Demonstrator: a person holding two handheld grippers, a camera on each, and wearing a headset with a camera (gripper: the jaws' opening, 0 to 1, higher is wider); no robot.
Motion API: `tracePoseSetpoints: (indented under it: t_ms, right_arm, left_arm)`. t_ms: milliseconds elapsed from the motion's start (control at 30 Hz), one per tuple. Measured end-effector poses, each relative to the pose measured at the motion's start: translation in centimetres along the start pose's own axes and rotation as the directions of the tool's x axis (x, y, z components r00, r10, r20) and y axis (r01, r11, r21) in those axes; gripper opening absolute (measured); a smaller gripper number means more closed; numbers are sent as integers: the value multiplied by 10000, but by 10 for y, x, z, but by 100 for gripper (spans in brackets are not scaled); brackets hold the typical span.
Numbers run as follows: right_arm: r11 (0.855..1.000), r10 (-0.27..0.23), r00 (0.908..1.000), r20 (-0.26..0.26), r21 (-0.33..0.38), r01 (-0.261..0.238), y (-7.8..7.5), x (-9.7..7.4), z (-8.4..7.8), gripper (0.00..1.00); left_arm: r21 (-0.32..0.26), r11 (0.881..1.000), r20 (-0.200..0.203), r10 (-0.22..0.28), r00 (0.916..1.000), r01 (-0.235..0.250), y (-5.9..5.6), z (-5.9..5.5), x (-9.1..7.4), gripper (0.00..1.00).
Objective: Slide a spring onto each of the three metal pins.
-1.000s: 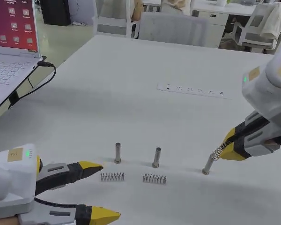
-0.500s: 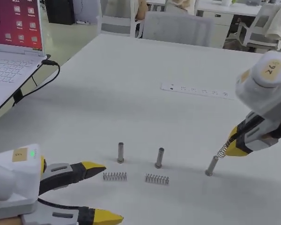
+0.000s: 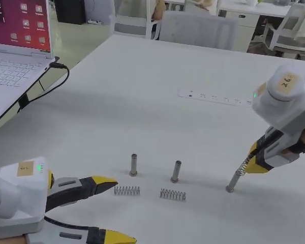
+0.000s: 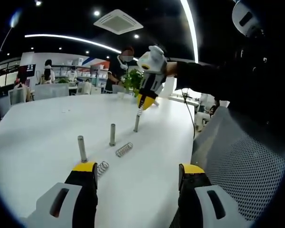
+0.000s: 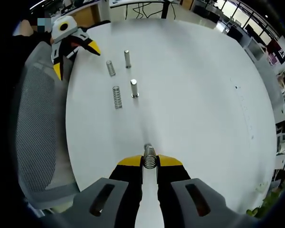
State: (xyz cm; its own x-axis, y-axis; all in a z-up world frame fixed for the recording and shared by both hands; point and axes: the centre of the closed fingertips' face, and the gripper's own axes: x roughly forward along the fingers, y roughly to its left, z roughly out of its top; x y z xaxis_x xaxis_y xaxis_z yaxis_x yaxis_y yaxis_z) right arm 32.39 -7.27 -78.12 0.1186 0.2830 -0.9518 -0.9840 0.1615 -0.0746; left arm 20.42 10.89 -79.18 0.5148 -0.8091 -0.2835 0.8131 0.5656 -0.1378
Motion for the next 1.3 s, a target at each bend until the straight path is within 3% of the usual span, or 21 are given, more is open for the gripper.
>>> tracePoseSetpoints:
  t_ms: [867, 1300]
  right_arm:
    - [9991, 426, 9978, -501, -2, -427, 4, 37, -5, 8]
    - [9995, 323, 9969, -717, -45, -327, 0, 52, -7, 9]
  left_arm:
    - [-77, 10000, -54, 6, 10000, -7, 0, -2, 0, 63]
    - [-72, 10000, -73, 16, 10000, -16, 0, -2, 0, 63]
